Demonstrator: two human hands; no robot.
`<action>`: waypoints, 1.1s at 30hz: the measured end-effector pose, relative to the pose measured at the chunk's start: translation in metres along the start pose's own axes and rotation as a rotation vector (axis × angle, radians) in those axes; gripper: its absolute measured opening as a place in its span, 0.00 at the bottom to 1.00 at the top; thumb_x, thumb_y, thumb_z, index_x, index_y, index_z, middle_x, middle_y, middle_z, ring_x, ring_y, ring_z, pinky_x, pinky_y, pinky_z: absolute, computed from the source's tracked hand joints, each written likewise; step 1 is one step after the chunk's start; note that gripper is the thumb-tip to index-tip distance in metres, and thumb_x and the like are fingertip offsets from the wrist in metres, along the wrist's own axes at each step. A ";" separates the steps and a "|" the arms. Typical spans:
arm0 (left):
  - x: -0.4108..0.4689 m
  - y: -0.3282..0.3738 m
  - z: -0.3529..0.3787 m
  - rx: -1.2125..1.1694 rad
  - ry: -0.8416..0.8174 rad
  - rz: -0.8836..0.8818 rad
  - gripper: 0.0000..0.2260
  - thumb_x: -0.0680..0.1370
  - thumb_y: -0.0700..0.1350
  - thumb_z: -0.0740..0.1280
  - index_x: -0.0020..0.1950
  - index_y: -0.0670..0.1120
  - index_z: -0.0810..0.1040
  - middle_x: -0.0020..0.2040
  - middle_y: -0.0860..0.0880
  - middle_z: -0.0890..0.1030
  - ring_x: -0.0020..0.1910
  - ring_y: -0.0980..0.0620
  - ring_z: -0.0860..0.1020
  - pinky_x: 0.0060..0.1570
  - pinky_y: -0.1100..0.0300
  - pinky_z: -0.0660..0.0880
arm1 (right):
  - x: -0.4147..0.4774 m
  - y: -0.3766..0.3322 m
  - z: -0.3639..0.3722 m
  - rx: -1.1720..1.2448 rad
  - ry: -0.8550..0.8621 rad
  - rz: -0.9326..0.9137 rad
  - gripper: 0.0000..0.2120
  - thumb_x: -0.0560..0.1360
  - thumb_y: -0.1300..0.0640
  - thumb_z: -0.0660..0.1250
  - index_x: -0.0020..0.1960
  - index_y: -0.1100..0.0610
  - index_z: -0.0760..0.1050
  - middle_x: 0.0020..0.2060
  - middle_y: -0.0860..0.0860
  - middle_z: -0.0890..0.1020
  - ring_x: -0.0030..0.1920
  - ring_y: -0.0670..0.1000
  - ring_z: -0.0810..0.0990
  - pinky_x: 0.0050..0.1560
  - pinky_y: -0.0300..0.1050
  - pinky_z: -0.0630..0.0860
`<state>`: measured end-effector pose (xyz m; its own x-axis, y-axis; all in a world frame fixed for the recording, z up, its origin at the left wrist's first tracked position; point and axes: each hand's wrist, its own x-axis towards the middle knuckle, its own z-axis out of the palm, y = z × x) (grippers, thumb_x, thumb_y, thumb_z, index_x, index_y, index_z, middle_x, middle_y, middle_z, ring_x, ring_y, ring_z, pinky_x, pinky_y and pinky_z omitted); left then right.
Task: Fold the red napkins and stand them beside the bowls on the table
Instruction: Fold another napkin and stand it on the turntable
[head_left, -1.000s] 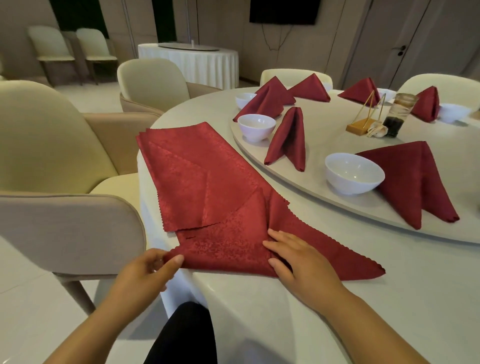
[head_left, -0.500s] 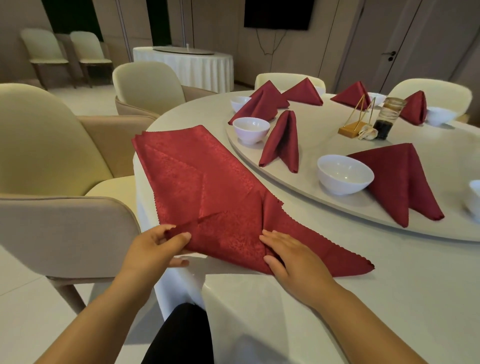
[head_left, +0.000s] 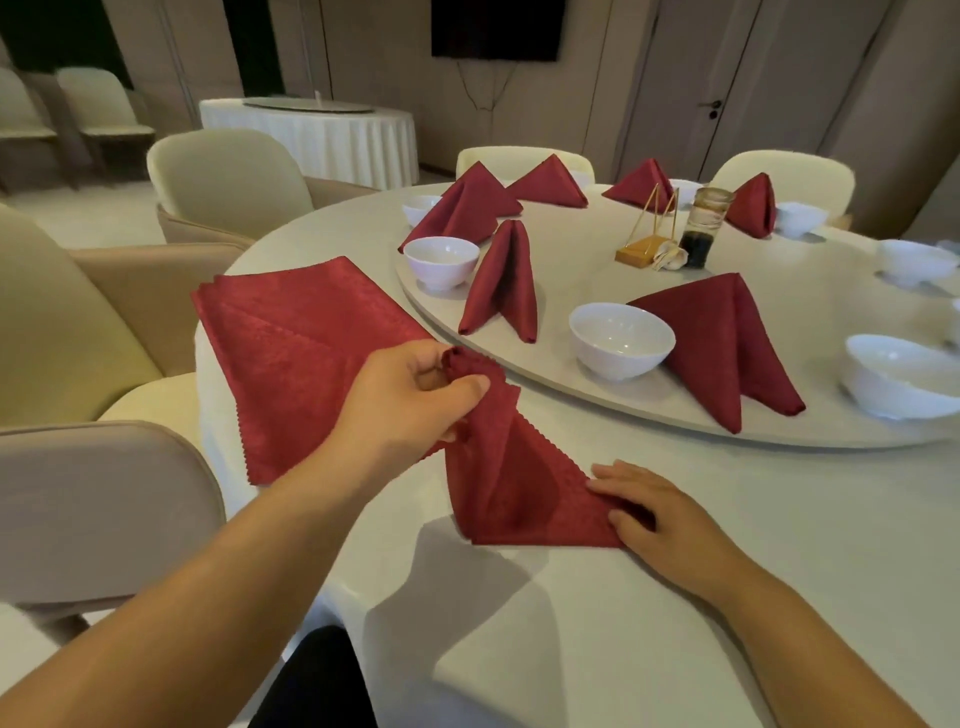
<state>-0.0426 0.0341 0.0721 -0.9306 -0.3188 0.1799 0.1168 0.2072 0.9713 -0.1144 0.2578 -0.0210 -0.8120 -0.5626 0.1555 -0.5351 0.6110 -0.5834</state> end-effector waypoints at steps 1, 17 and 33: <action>0.003 -0.001 0.010 0.017 -0.024 0.001 0.09 0.74 0.35 0.67 0.35 0.46 0.76 0.22 0.55 0.74 0.23 0.60 0.72 0.27 0.67 0.74 | 0.000 0.003 0.003 0.016 0.024 0.001 0.18 0.75 0.64 0.63 0.63 0.51 0.73 0.59 0.37 0.68 0.65 0.38 0.61 0.65 0.28 0.50; 0.001 -0.054 0.109 0.525 -0.391 0.081 0.05 0.72 0.49 0.70 0.41 0.51 0.75 0.35 0.58 0.75 0.39 0.54 0.76 0.48 0.56 0.75 | -0.010 0.005 -0.021 0.525 0.340 0.196 0.10 0.78 0.54 0.57 0.42 0.49 0.75 0.36 0.45 0.78 0.36 0.35 0.75 0.38 0.27 0.71; 0.002 -0.082 0.083 1.021 -0.541 0.452 0.37 0.68 0.62 0.39 0.73 0.50 0.61 0.74 0.51 0.61 0.74 0.55 0.55 0.67 0.64 0.39 | -0.010 0.002 -0.014 -0.239 0.079 0.189 0.12 0.75 0.60 0.57 0.57 0.50 0.71 0.31 0.39 0.67 0.45 0.45 0.66 0.46 0.38 0.52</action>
<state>-0.0826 0.0934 -0.0200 -0.9289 0.3411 0.1441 0.3667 0.9017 0.2293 -0.1111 0.2725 -0.0125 -0.9130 -0.3870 0.1290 -0.4047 0.8195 -0.4057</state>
